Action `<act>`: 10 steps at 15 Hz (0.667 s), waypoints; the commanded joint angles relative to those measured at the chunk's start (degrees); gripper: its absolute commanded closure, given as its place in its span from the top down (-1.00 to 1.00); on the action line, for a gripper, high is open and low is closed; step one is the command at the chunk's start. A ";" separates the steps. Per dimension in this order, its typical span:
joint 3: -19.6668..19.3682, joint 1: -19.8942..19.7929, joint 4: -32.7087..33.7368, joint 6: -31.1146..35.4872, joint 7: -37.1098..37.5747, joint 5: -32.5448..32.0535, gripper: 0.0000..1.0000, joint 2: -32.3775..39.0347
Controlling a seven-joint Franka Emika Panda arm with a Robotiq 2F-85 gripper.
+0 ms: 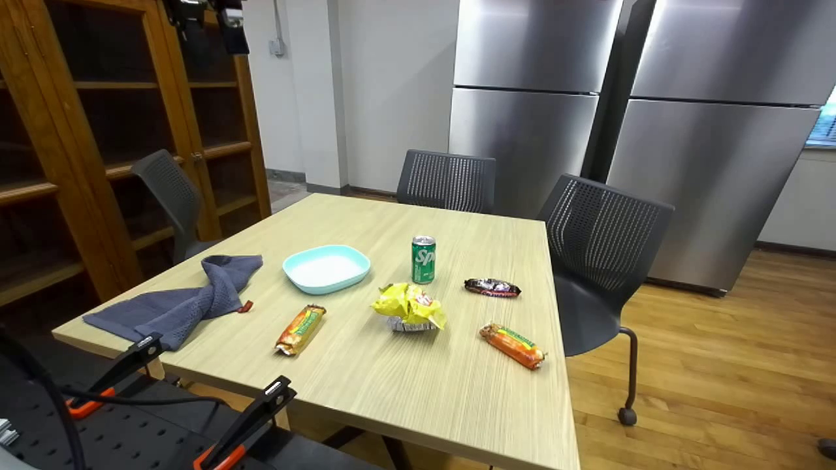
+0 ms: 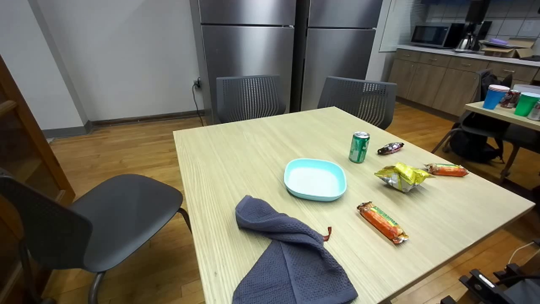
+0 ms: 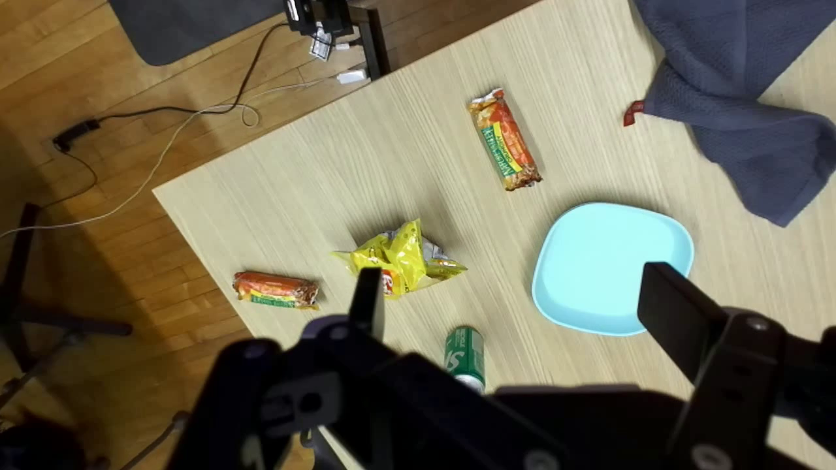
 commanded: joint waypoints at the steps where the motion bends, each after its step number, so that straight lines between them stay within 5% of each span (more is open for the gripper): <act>1: -1.48 0.58 -3.19 6.63 -0.93 0.96 1.00 2.53; 10: -4.24 -0.79 -3.69 16.85 -7.60 -6.14 1.00 19.67</act>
